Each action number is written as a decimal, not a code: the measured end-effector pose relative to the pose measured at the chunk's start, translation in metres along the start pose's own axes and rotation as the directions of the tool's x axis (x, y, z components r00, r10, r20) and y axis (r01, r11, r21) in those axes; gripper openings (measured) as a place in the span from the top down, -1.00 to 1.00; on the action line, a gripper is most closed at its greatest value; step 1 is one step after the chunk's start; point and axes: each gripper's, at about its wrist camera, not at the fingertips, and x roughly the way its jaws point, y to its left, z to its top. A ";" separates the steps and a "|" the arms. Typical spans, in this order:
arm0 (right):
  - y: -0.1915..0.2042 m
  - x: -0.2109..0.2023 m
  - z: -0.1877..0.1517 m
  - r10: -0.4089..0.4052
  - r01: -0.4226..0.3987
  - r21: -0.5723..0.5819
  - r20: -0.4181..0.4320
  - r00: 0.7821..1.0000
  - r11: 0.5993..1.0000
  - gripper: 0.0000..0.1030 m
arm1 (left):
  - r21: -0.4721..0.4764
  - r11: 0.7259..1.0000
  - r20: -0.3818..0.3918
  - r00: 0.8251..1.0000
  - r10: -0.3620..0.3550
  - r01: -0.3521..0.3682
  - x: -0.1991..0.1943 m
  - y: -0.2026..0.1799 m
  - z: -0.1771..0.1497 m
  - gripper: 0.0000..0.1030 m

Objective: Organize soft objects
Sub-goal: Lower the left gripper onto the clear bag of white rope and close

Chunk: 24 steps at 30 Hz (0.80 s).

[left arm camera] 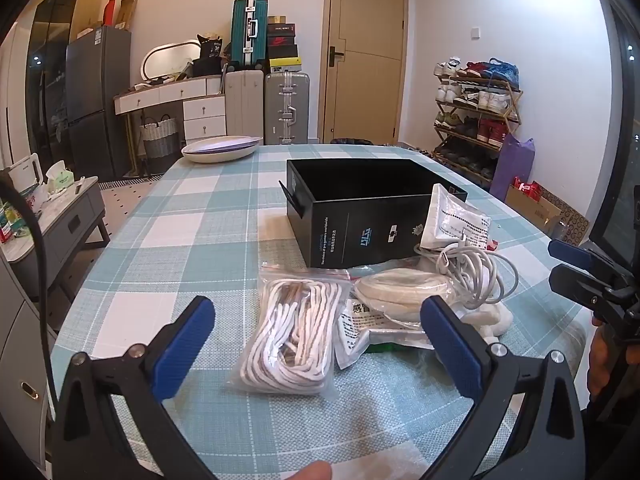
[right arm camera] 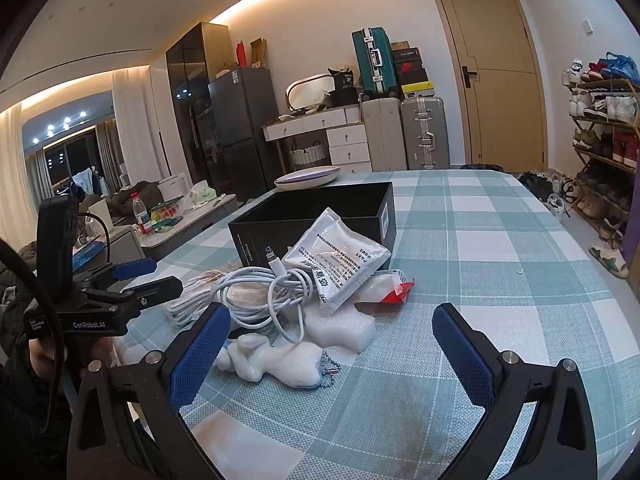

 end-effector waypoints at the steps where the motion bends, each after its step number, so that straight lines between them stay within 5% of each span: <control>1: 0.000 0.000 0.000 0.000 0.000 -0.001 0.000 1.000 1.000 -0.99 | 0.001 1.000 -0.002 1.000 0.000 0.000 0.000 0.000 0.000 -1.00; 24: -0.001 0.002 0.004 0.009 -0.009 0.004 0.002 1.000 1.000 -0.99 | -0.016 1.000 -0.004 1.000 0.004 -0.004 0.004 0.008 0.001 -1.00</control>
